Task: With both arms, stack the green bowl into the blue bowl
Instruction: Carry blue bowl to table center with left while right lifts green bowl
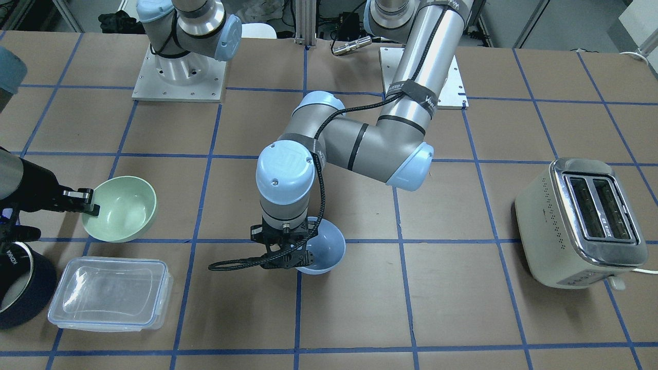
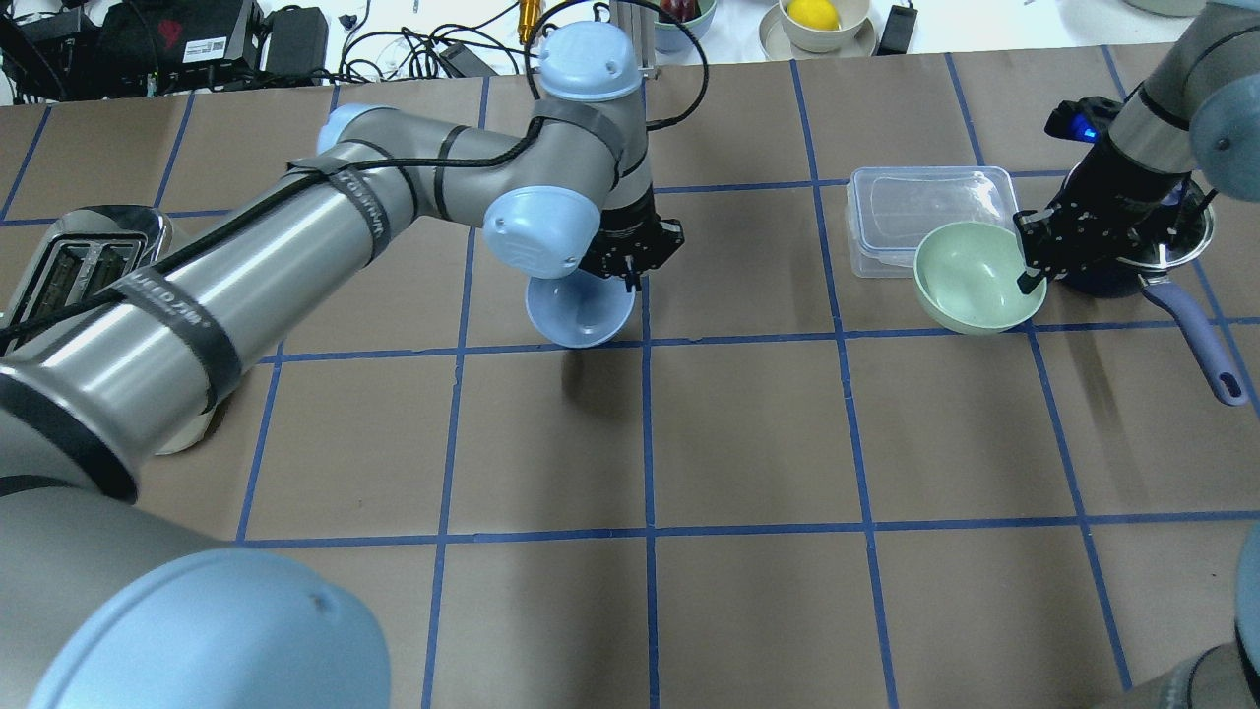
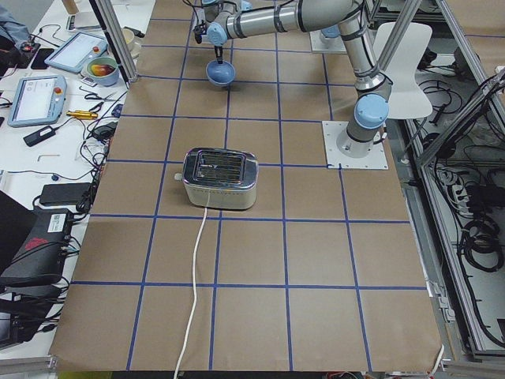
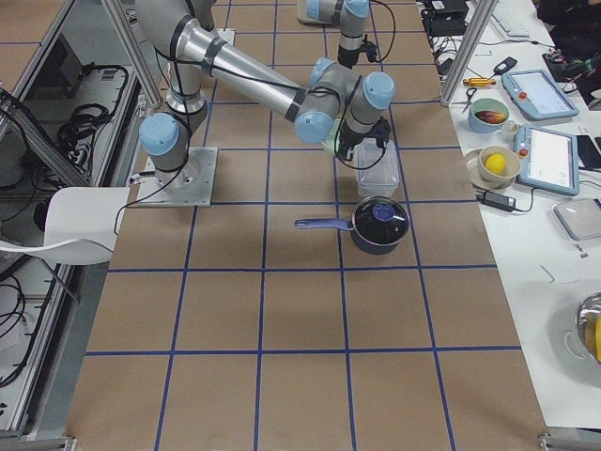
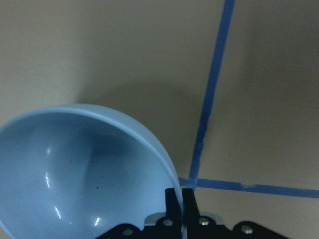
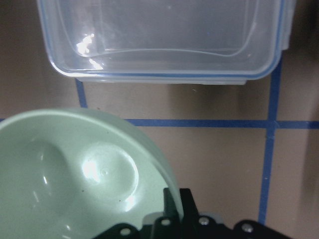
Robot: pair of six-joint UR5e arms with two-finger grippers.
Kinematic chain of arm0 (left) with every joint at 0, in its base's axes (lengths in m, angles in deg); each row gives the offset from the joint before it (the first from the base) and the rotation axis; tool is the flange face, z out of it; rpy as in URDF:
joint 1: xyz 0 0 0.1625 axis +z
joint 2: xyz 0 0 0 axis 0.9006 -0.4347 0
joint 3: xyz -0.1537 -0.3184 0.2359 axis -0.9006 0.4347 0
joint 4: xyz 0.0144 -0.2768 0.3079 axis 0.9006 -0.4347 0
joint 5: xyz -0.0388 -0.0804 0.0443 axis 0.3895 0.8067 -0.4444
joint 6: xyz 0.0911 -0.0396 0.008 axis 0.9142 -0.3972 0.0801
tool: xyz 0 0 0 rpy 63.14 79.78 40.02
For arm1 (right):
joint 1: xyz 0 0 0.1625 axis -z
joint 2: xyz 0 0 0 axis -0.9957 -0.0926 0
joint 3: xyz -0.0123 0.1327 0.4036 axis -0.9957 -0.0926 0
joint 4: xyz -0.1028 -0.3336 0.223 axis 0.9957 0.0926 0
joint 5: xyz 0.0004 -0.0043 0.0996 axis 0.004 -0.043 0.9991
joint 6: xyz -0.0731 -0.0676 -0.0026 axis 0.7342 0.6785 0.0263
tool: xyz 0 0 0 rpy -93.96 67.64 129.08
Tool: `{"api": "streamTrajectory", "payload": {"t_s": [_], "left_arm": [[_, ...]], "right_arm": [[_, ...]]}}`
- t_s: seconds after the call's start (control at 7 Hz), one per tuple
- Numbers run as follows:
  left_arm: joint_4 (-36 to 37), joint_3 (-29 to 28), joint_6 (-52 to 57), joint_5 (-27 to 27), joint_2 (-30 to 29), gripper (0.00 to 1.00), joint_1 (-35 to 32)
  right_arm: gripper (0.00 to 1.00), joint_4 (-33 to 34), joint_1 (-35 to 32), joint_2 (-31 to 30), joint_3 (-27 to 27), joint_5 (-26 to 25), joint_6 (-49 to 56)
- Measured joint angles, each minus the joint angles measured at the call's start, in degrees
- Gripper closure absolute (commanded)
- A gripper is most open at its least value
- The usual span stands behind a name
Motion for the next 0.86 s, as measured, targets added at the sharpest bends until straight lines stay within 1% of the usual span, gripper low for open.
{"api": "streamTrajectory", "payload": {"t_s": [0.14,0.43,0.57,0.86], "left_arm": [[-0.1,-0.9,0.0,-0.1,-0.7,0.01,-0.6],[-1.3,-1.5,3.6,-0.5,1.2,0.00,0.9],[-4.8,-1.7,8.5,-0.7,3.8,0.00,4.0],[-16.5,-3.2,21.2,-0.9,11.2,0.00,12.6]], "right_arm": [[1.00,0.1,-1.7,0.1,-0.3,2.3,-2.0],[1.00,0.7,-3.6,0.2,-0.4,4.1,-4.5],[1.00,2.2,-5.8,0.3,-0.5,4.3,-6.8],[1.00,6.3,-13.5,1.7,-1.8,4.3,-16.3]]}}
